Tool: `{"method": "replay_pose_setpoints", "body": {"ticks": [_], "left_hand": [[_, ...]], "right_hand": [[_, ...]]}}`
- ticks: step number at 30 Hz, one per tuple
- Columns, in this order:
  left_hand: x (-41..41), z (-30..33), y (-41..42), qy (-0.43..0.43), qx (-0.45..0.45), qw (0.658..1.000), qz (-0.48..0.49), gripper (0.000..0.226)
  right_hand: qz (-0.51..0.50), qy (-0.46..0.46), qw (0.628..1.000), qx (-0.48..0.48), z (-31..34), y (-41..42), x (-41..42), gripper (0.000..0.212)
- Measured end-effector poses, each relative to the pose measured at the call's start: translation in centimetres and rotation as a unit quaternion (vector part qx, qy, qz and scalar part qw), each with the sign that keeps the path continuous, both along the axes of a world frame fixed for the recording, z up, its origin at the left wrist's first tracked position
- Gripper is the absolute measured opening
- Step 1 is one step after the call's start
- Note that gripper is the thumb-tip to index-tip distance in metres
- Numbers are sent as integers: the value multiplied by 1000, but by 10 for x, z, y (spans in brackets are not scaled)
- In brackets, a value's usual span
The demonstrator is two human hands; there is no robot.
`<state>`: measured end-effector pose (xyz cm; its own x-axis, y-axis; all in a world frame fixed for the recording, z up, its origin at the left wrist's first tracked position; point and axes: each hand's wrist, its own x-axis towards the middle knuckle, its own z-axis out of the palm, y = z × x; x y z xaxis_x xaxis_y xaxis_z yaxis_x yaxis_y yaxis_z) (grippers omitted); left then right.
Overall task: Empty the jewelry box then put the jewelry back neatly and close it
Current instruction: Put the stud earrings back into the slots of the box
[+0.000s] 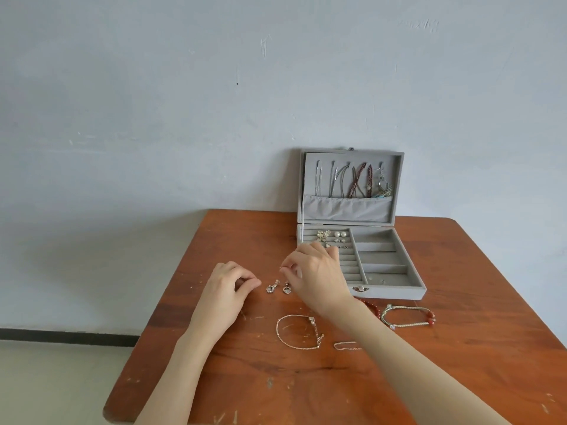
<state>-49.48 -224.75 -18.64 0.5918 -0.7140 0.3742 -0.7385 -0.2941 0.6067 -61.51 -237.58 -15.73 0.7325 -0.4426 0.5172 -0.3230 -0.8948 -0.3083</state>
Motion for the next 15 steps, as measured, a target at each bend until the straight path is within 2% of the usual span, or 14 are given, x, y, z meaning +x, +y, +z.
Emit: {"method": "replay_pose_setpoints", "body": {"ticks": [5, 9, 15], "left_hand": [[-26, 14, -28, -6, -46, 998, -30, 6], [-42, 27, -69, -7, -63, 997, -41, 9], [-46, 28, -127, -5, 29, 999, -45, 19]], "right_hand": [[-39, 13, 997, 66, 4, -41, -33, 9], [-80, -1, 983, 165, 3, -76, -48, 13], [-104, 47, 971, 212, 1, -105, -51, 14]]}}
